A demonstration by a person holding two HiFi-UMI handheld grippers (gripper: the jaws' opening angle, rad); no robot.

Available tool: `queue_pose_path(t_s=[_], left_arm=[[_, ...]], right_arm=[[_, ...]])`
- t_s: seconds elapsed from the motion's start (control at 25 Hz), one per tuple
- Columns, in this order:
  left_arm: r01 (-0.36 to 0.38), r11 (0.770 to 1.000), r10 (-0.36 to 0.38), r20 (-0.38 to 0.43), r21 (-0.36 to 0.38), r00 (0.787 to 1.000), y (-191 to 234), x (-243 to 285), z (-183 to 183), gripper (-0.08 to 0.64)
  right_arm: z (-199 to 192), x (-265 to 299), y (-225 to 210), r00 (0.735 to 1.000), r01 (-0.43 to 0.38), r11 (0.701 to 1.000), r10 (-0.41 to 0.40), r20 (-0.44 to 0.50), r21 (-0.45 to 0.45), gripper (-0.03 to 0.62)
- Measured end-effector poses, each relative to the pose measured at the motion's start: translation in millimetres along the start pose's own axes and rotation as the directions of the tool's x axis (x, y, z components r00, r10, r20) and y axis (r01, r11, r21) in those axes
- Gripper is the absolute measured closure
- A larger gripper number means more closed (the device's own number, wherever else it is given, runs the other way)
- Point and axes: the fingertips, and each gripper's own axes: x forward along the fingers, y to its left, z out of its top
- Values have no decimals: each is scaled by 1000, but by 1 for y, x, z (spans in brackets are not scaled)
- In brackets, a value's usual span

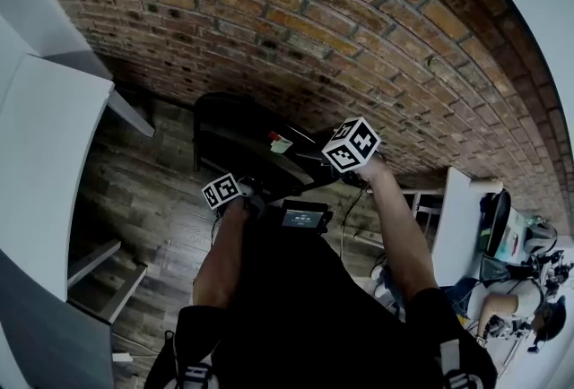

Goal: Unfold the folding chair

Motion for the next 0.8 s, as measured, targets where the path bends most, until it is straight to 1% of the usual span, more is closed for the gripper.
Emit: queue_pose_path(t_s=[0.16, 0.32, 0.44, 0.56, 0.8], left_arm=[[5, 999, -4, -38, 32, 999, 0, -7, -9, 514], [-6, 999, 8, -65, 37, 998, 1, -20, -22, 514], [-11, 999, 15, -100, 37, 995, 1, -26, -39, 518], [-19, 999, 22, -126, 25, 992, 0, -35, -67, 518], [-37, 999, 40, -142, 23, 989, 2, -58, -117, 517]], right_arm=[[-13, -1, 20, 1000, 3, 996, -5, 25, 85, 493], [-27, 0, 43, 998, 21, 987, -29, 47, 160, 483], [-42, -4, 58, 997, 33, 982, -45, 65, 187, 480], [-66, -9, 74, 996, 39, 978, -55, 74, 203, 479], [-109, -20, 109, 992, 40, 974, -65, 104, 225, 472]])
